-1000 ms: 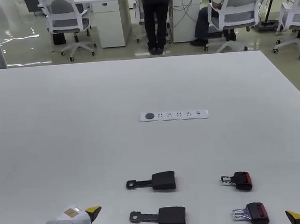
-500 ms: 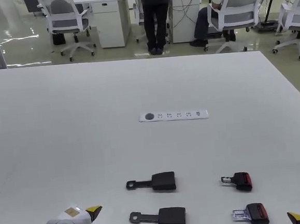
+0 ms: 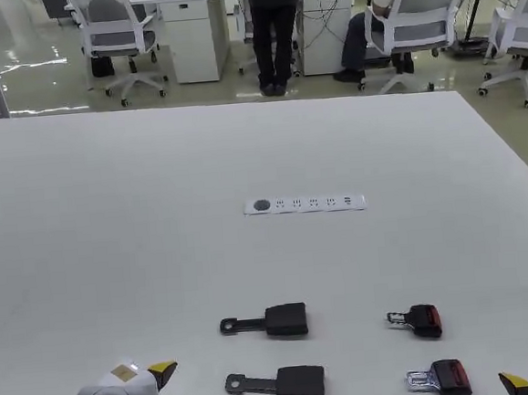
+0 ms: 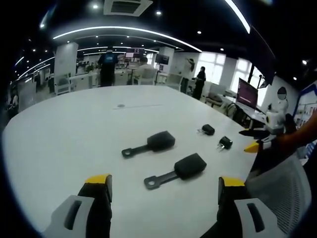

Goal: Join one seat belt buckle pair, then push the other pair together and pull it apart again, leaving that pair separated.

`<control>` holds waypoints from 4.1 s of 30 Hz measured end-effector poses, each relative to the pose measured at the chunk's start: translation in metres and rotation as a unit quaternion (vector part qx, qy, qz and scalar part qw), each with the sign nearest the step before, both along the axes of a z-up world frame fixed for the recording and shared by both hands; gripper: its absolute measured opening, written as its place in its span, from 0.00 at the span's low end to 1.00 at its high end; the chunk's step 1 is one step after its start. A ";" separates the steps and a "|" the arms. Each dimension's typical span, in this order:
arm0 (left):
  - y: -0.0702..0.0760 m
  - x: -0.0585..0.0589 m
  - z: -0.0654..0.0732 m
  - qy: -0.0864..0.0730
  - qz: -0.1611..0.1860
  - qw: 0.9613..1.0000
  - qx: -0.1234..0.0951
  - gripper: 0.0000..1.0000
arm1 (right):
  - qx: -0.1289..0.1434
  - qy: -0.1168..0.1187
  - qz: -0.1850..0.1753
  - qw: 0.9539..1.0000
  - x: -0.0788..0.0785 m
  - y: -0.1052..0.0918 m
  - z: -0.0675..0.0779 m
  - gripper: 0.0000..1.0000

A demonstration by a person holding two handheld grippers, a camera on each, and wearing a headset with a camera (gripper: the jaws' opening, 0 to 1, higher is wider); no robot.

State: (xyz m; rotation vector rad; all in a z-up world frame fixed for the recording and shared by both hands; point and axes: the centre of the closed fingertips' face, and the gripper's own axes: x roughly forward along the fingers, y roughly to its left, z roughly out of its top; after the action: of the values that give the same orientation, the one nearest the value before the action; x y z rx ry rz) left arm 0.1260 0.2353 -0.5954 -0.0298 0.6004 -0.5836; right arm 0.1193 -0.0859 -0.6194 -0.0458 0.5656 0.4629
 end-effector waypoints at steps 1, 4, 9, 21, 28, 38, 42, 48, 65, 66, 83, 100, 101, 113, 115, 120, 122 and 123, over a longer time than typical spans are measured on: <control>-0.001 0.000 0.001 -0.001 -0.001 1.000 0.000 0.91 | 0.000 0.000 0.000 1.000 0.001 0.000 0.000 0.98; -0.002 0.000 0.002 -0.002 -0.003 1.000 -0.001 0.90 | 0.000 -0.002 -0.001 1.000 0.002 0.000 0.002 0.98; -0.003 0.001 0.002 -0.003 -0.005 1.000 0.000 0.90 | -0.005 -0.004 0.003 1.000 0.006 0.000 0.001 0.97; -0.011 0.008 0.001 -0.010 -0.032 0.999 0.001 0.88 | -0.023 0.001 0.023 0.999 0.010 0.002 0.000 0.97; -0.027 0.008 -0.005 -0.013 -0.087 0.996 0.028 0.85 | -0.053 0.008 0.072 0.996 0.013 0.008 -0.003 0.94; -0.045 0.015 -0.015 -0.010 -0.155 0.986 0.058 0.81 | -0.068 0.025 0.146 0.987 0.025 0.013 -0.011 0.90; -0.052 0.019 -0.015 -0.010 -0.166 0.984 0.059 0.80 | -0.071 0.032 0.167 0.983 0.029 0.012 -0.018 0.89; -0.054 0.020 -0.025 -0.004 -0.199 0.977 0.081 0.79 | -0.083 0.049 0.204 0.974 0.028 0.013 -0.028 0.88; -0.082 0.029 -0.030 0.008 -0.265 0.959 0.098 0.74 | -0.081 0.086 0.260 0.958 0.044 0.007 -0.041 0.85; -0.083 0.030 -0.030 0.007 -0.269 0.958 0.100 0.73 | -0.081 0.089 0.263 0.957 0.044 0.006 -0.044 0.84; -0.109 0.040 -0.058 0.018 -0.358 0.924 0.132 0.69 | -0.098 0.123 0.323 0.933 0.049 -0.001 -0.055 0.82; -0.115 0.035 -0.091 0.026 -0.424 0.889 0.172 0.53 | -0.122 0.138 0.376 0.908 0.047 -0.009 -0.072 0.67; -0.115 0.034 -0.093 0.024 -0.431 0.885 0.175 0.51 | -0.123 0.138 0.378 0.907 0.045 -0.010 -0.071 0.64; -0.116 0.038 -0.093 0.003 -0.442 0.881 0.165 0.35 | -0.127 0.134 0.392 0.901 0.042 -0.015 -0.068 0.46; -0.115 0.038 -0.094 0.011 -0.442 0.882 0.165 0.34 | -0.135 0.131 0.394 0.900 0.044 -0.016 -0.068 0.42; -0.115 0.041 -0.092 0.011 -0.433 0.887 0.161 0.34 | -0.154 0.124 0.399 0.895 0.047 -0.018 -0.068 0.36; -0.116 0.040 -0.091 0.010 -0.432 0.887 0.160 0.34 | -0.157 0.125 0.402 0.893 0.045 -0.016 -0.065 0.35; -0.116 0.041 -0.091 0.010 -0.433 0.887 0.161 0.34 | -0.157 0.126 0.402 0.893 0.045 -0.017 -0.066 0.35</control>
State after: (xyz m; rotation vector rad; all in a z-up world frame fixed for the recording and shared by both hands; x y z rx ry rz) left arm 0.1667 0.1194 -0.6860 0.5758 0.7157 -1.3420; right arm 0.1645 -0.1030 -0.6851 -0.5535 0.8695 1.1934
